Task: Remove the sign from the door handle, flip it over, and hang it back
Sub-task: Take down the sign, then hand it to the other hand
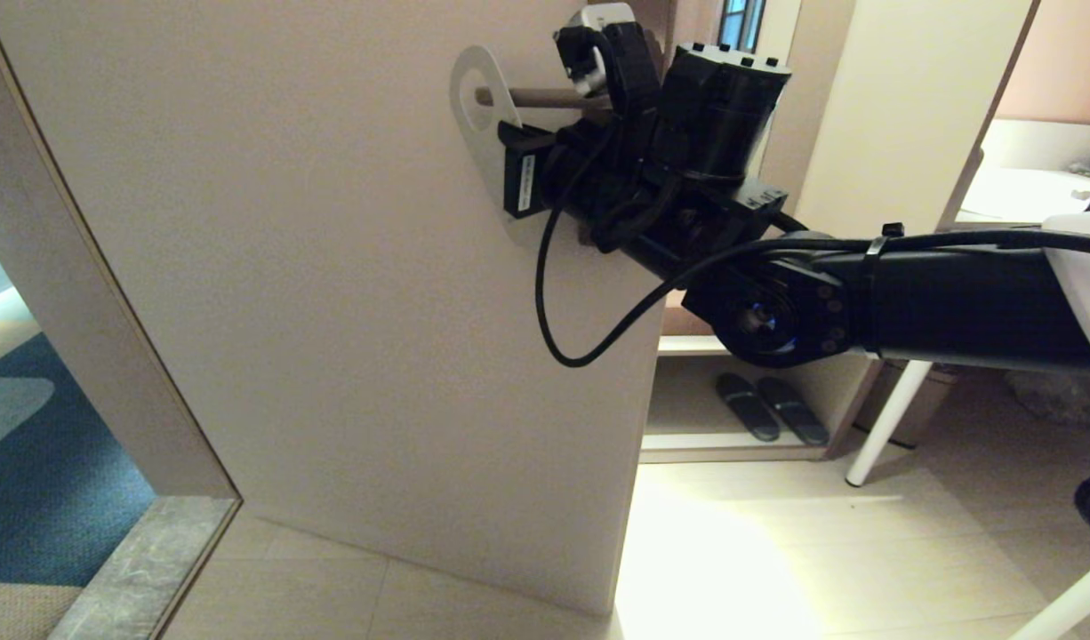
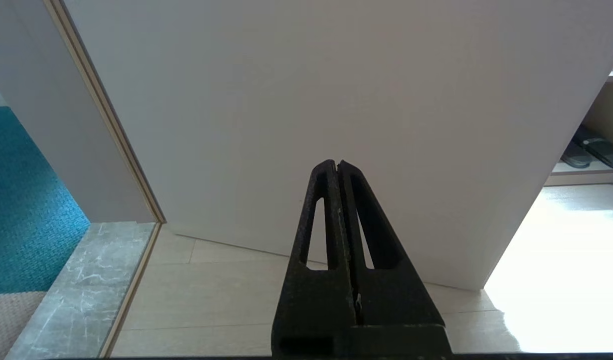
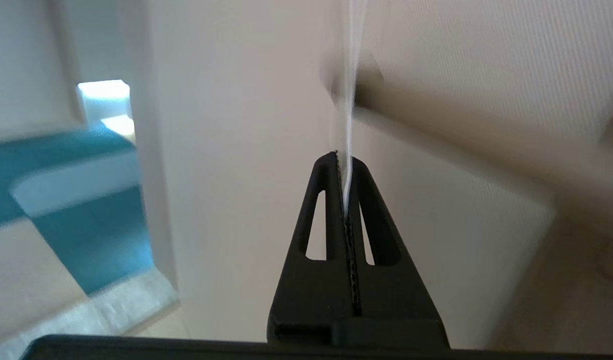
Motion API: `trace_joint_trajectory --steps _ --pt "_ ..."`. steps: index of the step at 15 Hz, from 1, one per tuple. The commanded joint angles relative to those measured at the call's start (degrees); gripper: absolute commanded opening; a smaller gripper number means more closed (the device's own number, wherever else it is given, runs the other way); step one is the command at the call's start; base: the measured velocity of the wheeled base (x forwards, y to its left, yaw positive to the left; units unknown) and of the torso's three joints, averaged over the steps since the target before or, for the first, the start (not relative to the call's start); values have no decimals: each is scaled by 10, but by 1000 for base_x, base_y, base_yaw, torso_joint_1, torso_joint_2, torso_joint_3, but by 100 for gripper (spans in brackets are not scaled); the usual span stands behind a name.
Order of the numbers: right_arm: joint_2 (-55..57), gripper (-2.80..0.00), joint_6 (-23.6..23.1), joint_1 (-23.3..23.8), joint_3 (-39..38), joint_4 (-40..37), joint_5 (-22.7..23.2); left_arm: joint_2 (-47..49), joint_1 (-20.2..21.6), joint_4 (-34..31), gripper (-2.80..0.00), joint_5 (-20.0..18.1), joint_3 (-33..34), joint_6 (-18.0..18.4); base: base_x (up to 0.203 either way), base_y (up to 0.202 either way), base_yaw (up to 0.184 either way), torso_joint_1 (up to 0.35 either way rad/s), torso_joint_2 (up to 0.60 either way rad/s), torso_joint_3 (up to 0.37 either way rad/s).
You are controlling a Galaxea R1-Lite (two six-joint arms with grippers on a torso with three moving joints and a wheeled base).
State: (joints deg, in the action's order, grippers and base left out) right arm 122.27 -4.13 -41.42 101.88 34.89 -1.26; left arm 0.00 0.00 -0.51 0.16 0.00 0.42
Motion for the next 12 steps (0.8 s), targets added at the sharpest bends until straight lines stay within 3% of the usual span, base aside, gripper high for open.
trace_joint_trajectory --steps 1,8,12 --pt "7 -280 -2 -5 3 1 -2 1 0 1 -280 0 0 0 0 0 0 0 0 0" --pt "6 -280 1 -17 -2 2 -10 1 0 0 -280 0 0 0 0 0 0 0 0 0" --pt "-34 -280 7 -20 -51 -2 68 1 0 1 -280 0 0 0 0 0 0 0 0 0"
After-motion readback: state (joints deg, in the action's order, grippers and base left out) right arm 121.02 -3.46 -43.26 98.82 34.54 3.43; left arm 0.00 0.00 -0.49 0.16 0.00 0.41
